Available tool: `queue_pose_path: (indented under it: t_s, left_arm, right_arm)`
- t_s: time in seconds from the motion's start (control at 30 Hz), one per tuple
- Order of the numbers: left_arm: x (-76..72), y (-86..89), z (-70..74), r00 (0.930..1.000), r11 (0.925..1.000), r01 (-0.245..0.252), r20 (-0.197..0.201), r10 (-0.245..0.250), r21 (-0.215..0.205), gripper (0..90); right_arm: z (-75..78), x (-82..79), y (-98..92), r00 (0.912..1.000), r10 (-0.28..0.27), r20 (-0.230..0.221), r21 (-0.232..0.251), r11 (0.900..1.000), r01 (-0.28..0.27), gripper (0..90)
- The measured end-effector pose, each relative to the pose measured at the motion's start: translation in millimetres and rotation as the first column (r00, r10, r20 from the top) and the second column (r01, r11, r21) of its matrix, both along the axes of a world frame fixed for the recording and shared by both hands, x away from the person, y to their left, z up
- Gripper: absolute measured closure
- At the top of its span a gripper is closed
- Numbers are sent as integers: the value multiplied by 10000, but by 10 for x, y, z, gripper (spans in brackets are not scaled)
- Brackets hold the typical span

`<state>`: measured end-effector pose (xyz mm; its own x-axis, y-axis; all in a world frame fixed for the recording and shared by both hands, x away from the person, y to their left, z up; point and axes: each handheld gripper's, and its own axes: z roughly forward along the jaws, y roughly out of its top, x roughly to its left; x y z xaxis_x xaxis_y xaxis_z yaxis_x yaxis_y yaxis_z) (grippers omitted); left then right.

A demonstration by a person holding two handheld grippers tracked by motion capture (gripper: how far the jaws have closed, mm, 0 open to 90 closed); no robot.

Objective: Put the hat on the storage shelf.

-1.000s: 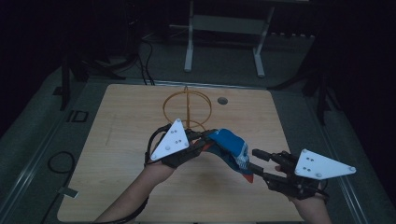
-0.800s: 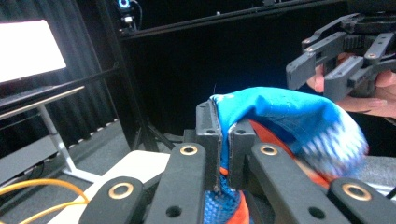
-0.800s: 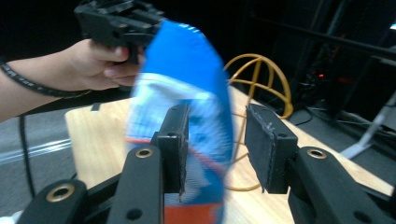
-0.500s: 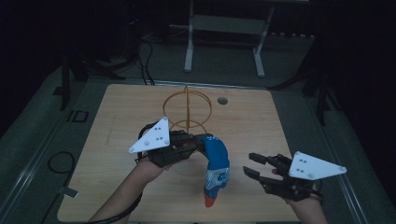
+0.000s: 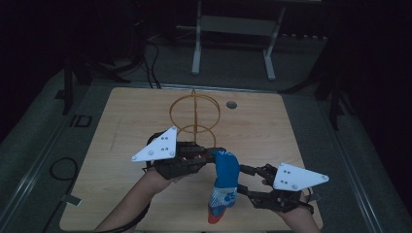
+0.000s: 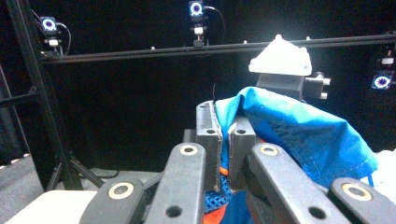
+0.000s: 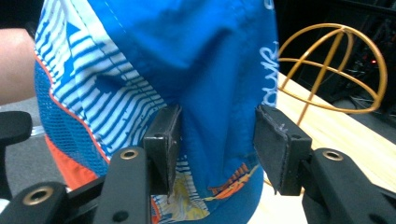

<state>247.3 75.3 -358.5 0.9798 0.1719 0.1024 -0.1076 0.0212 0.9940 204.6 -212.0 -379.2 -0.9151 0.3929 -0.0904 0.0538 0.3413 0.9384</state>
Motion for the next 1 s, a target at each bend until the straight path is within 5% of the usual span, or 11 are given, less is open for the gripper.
queue_pose_path:
  t_s: [0.17,0.4,1.0]
  left_arm:
    - [14,11,-12,9999,9999,29,-137,-31,-98,873]
    - [24,29,-33,9997,9999,30,-255,-35,-167,873]
    - [47,194,-112,9978,9993,-367,-556,366,-12,866]
  right_arm:
    - [12,0,65,9999,123,80,109,9999,-123,588]
    - [45,1,62,9999,47,124,321,9995,-51,899]
    - [113,15,-75,9965,-719,418,554,9960,696,900]
